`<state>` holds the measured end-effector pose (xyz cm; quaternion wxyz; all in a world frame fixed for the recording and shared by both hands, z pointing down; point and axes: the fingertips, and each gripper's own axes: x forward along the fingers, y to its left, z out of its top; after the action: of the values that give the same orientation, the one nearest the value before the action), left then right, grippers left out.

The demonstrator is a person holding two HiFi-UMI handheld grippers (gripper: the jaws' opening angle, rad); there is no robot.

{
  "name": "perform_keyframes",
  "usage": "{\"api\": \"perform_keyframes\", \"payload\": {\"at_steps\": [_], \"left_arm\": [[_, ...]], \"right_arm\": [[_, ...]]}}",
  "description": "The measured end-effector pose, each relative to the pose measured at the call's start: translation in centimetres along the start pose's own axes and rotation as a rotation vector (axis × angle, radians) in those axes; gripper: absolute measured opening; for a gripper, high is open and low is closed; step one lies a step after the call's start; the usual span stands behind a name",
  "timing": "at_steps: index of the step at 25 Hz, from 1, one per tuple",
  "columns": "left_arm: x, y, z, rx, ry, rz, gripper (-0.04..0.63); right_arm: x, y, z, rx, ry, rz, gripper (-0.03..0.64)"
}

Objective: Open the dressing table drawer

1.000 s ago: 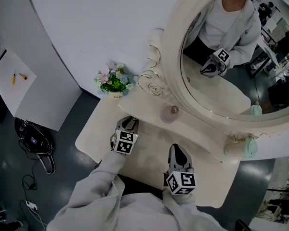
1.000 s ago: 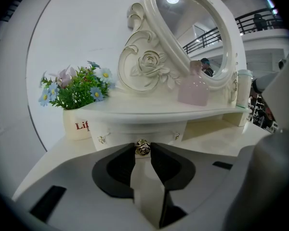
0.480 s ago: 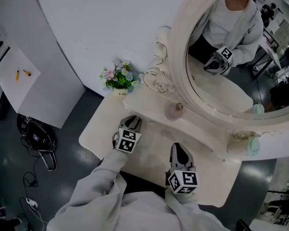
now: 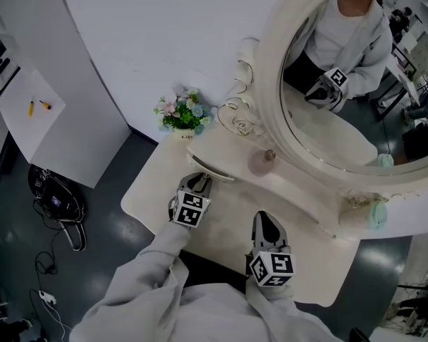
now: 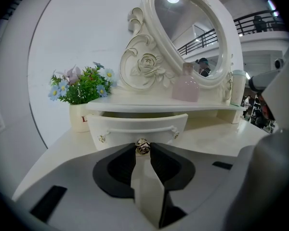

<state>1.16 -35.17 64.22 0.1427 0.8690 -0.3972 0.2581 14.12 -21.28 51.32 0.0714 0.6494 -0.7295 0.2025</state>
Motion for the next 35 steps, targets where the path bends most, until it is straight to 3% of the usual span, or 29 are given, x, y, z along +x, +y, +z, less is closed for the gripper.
{"api": "perform_keyframes", "payload": {"at_steps": [35], "left_arm": [[-2.5, -0.9, -1.8, 0.03, 0.007, 0.0, 0.103]], "right_arm": [[-1.6, 2.2, -0.7, 0.018, -0.021, 0.023, 0.04]]}}
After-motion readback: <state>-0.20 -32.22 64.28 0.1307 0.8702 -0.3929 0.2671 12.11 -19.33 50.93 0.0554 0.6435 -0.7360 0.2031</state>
